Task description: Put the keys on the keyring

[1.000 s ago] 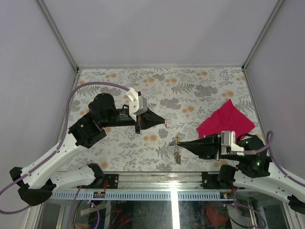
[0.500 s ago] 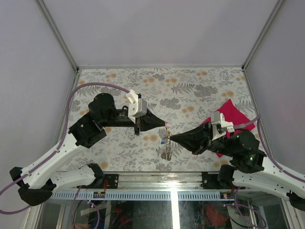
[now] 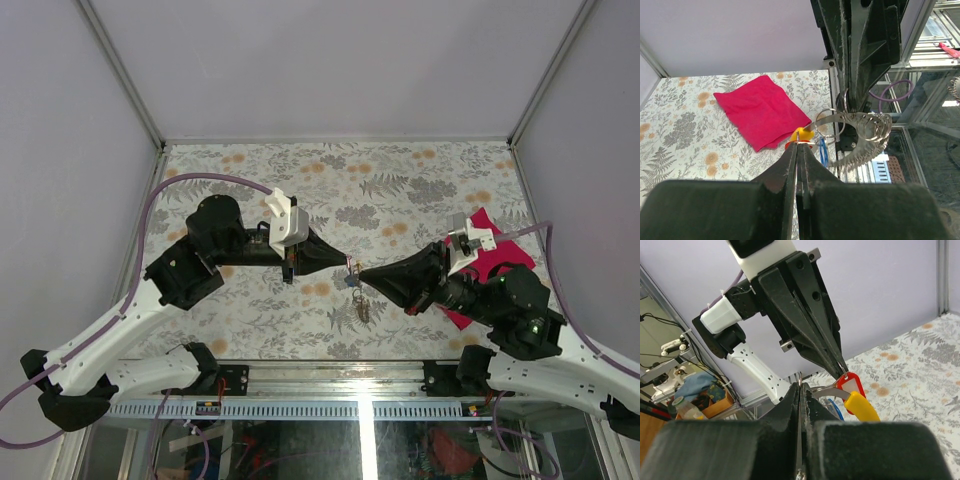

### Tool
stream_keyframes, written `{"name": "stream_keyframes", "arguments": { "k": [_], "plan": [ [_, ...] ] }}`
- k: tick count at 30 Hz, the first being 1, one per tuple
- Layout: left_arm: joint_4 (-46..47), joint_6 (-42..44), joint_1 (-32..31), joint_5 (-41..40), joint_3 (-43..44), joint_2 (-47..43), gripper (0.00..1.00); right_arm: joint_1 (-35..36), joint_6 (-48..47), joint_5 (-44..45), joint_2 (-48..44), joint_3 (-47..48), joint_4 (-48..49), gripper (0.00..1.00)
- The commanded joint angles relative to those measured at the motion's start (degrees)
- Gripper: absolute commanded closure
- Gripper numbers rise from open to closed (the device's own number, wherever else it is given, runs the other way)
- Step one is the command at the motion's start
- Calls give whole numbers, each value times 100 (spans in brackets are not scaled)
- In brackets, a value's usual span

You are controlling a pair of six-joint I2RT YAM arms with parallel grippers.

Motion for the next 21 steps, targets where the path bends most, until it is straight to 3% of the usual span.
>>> {"name": "stream_keyframes", "arguments": {
  "k": [1,21],
  "plan": [
    [392,35,-14,159,106,-45,100,31,348,165,131,401,141,100],
    [493,25,-14,450,121,-35,100,27,556,639,286,592,-100,100]
  ]
}}
